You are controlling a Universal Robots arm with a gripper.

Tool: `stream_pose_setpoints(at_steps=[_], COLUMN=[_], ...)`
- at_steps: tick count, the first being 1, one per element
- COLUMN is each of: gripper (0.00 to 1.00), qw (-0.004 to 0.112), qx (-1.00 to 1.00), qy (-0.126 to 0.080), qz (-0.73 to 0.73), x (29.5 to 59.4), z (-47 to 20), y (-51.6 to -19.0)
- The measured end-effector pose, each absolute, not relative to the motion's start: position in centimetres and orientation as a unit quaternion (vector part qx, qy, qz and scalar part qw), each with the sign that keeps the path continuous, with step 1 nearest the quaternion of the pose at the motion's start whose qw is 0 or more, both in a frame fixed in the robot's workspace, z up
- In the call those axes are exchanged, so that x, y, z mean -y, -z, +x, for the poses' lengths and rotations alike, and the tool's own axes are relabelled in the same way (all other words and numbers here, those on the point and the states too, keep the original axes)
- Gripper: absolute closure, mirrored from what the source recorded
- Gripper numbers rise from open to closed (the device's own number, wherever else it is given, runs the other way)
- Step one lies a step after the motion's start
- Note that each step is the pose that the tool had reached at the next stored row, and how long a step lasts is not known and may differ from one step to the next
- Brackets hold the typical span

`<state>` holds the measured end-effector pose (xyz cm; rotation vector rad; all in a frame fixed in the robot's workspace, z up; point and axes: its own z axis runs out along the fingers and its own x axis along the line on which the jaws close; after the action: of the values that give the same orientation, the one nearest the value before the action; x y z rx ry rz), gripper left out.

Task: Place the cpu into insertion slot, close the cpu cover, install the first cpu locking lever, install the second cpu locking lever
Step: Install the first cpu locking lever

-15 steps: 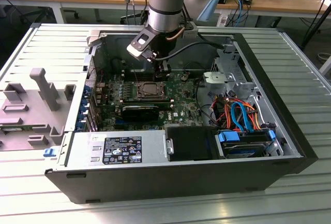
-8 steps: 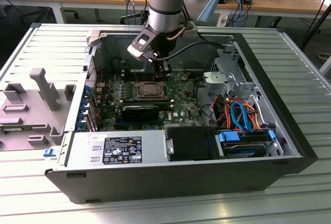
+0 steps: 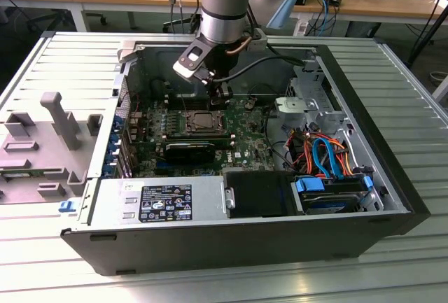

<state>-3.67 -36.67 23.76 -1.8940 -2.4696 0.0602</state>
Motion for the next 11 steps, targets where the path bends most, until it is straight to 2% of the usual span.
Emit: stream_pose_setpoints(at_steps=[11], gripper=[0.89], qw=[0.014], qx=[0.798], qy=[-0.019], qz=[-0.602], x=[36.68], z=[-3.67], y=[-23.76])
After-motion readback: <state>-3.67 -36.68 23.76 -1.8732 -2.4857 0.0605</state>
